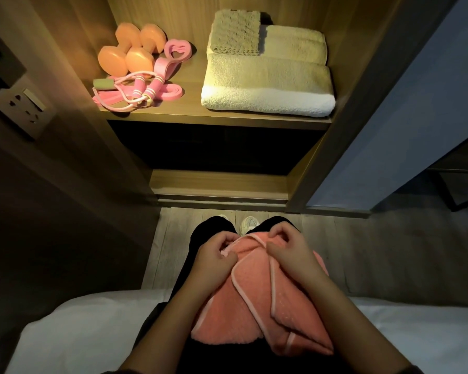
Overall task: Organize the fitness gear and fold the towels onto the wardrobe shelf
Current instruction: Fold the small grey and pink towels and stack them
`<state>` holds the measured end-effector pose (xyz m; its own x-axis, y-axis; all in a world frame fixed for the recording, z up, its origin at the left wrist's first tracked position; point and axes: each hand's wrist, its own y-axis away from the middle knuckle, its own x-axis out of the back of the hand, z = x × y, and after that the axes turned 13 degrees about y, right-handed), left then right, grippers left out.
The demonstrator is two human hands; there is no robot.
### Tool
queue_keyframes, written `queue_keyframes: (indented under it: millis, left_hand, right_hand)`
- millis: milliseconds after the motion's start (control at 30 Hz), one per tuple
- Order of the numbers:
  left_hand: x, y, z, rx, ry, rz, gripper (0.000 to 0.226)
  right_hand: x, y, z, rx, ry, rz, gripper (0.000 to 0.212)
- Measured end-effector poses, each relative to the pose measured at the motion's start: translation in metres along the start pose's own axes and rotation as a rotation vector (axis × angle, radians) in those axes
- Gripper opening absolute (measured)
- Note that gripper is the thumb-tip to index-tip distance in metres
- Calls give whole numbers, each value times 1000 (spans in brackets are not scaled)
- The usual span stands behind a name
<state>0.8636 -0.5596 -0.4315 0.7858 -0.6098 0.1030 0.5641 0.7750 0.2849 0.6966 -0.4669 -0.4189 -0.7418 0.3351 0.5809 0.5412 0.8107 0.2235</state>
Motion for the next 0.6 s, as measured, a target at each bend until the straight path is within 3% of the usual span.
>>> queue_keyframes:
  millis: [100, 167, 267, 367, 500, 600]
  left_hand:
    - [0, -1, 2, 13, -50, 7, 7]
    - [0, 0, 8, 8, -31, 16, 12]
    - [1, 2, 21, 13, 86, 68, 13]
    - [1, 2, 41, 2, 199, 142, 11]
    - [-2, -6, 71, -85, 276, 137, 16]
    - [-1, -14, 95, -165, 279, 109, 23]
  right_hand:
    - [11, -1, -2, -161, -287, 81, 23]
    - [17, -1, -2, -215, -378, 50, 26]
    - [22, 1, -5, -215, -344, 2, 33]
    - [25, -2, -13, -180, -271, 19, 25]
    - [28, -5, -38, -27, -275, 31, 23]
    - [37, -8, -58, 125, -65, -29, 28]
